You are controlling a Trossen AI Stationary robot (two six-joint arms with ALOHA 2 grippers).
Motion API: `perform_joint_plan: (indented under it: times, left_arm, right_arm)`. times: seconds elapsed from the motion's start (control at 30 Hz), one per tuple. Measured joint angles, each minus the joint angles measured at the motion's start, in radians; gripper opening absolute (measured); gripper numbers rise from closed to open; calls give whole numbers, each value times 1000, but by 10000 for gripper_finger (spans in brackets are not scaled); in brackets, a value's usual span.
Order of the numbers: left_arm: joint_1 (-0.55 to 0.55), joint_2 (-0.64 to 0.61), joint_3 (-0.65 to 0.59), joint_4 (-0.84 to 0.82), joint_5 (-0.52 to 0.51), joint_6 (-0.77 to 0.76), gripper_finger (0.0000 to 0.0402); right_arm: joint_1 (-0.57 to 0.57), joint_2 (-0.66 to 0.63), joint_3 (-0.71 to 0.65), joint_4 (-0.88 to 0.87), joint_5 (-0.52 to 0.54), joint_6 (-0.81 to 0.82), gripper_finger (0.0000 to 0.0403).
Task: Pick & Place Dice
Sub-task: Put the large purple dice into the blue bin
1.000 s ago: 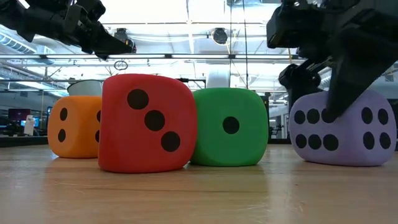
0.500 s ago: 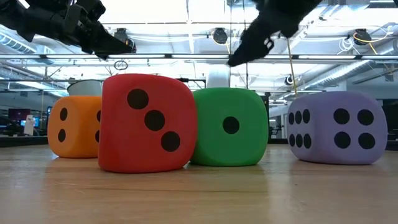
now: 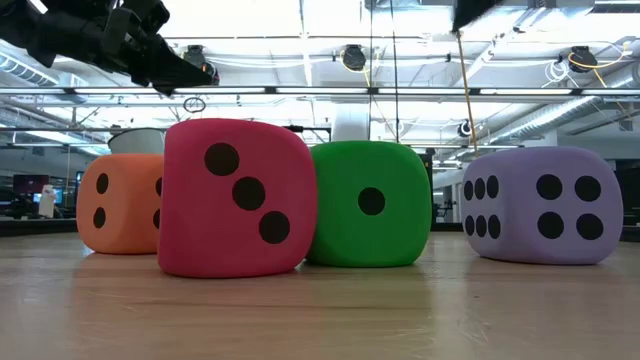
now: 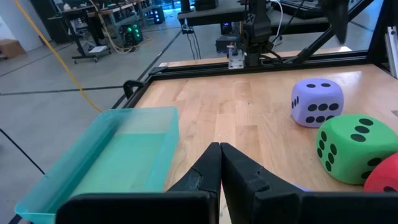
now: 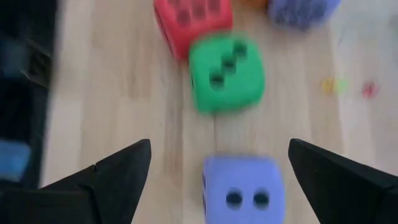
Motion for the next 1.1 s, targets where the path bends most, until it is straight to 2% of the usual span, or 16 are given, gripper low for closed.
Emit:
perform_joint_plan:
  times: [0.23,0.43,0.53,0.83,1.1]
  left_arm:
    - [0,0,0,-1,0,-5,21]
    - [0,0,0,-6,0,0,21]
    - [0,0,0,-6,0,3,21]
    - [0,0,0,-10,0,4,21]
    - [0,0,0,-9,0,4,21]
  right_arm:
    - [-44,102,-2,-152,-144,40,368]
    - [-119,126,-2,-177,-203,17,384]
    - [-141,125,-5,-178,-208,1,397]
    - [-156,125,-116,-169,-242,8,396]
    - [-152,125,-223,-70,-259,14,399]
